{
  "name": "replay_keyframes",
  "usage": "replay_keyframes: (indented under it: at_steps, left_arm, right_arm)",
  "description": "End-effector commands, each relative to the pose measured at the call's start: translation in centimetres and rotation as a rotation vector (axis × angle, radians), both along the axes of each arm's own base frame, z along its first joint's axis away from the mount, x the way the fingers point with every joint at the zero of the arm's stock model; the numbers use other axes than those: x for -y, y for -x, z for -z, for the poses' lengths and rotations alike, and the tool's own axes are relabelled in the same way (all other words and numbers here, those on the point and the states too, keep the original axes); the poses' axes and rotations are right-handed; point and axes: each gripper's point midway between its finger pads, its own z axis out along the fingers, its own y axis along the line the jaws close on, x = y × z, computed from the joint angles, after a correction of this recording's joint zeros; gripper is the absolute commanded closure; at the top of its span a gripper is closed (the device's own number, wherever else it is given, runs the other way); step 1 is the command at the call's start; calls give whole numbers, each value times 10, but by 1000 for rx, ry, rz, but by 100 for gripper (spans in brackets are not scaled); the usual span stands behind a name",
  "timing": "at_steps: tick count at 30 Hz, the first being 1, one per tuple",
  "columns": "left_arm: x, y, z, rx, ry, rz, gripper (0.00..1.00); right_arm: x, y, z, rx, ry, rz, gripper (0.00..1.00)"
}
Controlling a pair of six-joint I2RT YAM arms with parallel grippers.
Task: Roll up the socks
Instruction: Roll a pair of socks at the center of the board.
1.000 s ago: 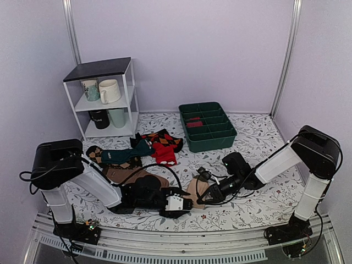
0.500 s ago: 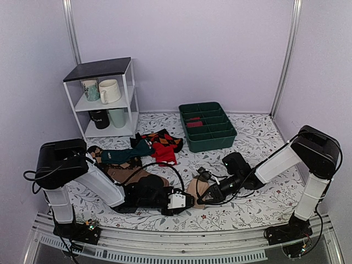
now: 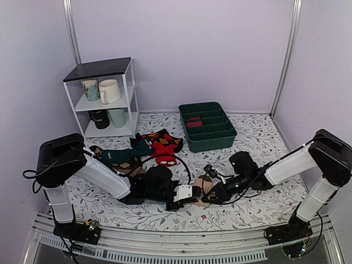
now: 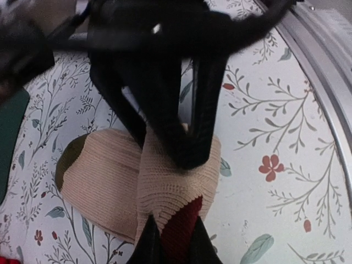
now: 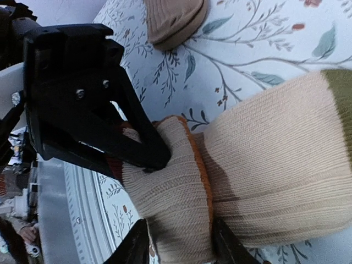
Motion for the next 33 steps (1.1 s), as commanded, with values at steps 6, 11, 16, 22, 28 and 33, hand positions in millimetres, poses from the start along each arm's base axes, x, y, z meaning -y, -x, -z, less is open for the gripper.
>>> replay_keyframes:
  at_steps: [6,11,16,22,28,33]
  left_arm:
    - [-43,34,79,-515,-342,-74,100]
    - [-51,37,89,-618,-384,-112,100]
    - [-55,37,93,-631,-400,-126,100]
    - [-56,37,96,-635,-412,-127,100]
    - [-55,36,96,-636,-410,-126,100]
    - [-56,37,99,-641,-414,-122,100]
  right_arm:
    - [36,-11,-83,603,-185,169,43]
    - [31,31,-83,813,-230,45,40]
    - [26,36,-63,916,-118,36,38]
    - [21,21,-57,1056,4,72,37]
    - [16,21,-43,1071,45,20,37]
    - [10,16,-33,1088,90,-1,37]
